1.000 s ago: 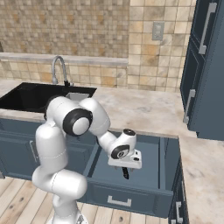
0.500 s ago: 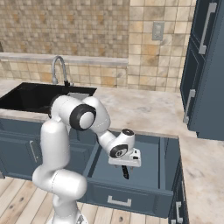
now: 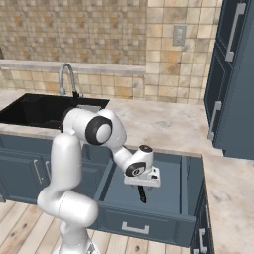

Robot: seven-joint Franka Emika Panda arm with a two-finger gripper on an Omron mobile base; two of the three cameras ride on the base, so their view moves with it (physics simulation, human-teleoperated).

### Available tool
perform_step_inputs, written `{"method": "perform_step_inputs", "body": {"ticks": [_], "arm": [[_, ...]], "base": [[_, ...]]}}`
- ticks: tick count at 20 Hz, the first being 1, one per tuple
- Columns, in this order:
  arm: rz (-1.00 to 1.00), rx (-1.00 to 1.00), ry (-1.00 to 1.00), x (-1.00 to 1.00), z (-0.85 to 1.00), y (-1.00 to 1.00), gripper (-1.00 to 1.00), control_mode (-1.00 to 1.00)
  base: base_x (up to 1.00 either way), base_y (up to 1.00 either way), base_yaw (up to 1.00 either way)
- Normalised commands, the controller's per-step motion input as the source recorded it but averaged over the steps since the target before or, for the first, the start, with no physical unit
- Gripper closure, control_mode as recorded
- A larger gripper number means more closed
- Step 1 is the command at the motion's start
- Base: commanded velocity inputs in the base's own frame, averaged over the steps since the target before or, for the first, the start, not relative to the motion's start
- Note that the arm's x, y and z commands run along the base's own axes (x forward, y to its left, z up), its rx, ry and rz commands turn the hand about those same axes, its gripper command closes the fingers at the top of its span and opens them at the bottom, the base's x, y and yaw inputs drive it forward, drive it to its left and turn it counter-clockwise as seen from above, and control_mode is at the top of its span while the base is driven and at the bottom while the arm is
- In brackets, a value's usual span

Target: Pick up the knife from the drawer and place it on the cutting board. Then place the meat from the plate to the cutting board.

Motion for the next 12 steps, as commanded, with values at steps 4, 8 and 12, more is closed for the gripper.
{"method": "perform_step_inputs", "body": {"ticks": [4,8,12], "arm": [[0.00,0.00,0.00,0.08,-0.23,0.00,-1.00,-1.00],[0.00,0.00,0.00,0.00,-0.28,0.00,-1.00,-1.00],[0.00,0.00,0.00,0.00,-0.27,0.00,-1.00,-1.00]], "base": [[0.00,0.00,0.00],[0.00,0.00,0.00],[0.00,0.00,0.00]]}}
